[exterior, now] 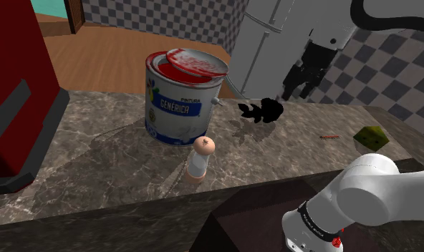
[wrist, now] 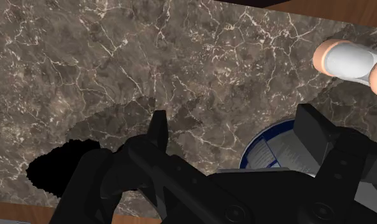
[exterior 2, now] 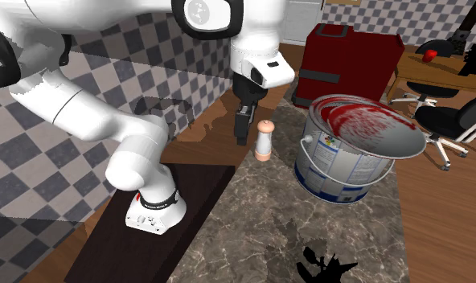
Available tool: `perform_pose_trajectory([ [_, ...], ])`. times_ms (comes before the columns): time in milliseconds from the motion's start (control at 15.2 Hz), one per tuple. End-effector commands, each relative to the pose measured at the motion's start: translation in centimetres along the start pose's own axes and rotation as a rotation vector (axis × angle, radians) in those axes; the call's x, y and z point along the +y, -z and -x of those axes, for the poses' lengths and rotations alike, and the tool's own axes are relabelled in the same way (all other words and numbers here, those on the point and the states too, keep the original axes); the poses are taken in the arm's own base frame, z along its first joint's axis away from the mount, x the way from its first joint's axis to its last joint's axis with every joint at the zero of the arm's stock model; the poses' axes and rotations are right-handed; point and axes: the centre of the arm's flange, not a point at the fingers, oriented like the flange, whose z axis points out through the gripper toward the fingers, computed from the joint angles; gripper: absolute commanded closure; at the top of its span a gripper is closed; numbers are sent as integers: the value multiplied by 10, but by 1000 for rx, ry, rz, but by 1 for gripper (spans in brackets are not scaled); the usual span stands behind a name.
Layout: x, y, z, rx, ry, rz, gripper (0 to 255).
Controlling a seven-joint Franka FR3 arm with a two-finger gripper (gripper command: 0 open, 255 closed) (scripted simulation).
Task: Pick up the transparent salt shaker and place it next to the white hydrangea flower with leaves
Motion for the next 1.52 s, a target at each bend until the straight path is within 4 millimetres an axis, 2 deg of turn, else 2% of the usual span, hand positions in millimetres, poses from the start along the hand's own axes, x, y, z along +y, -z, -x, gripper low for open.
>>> perform_pose_trajectory([
  [0, 0, 0, 0, 0, 0, 0, 0],
  [1452, -235, -137, -24, 144, -30, -116, 0],
])
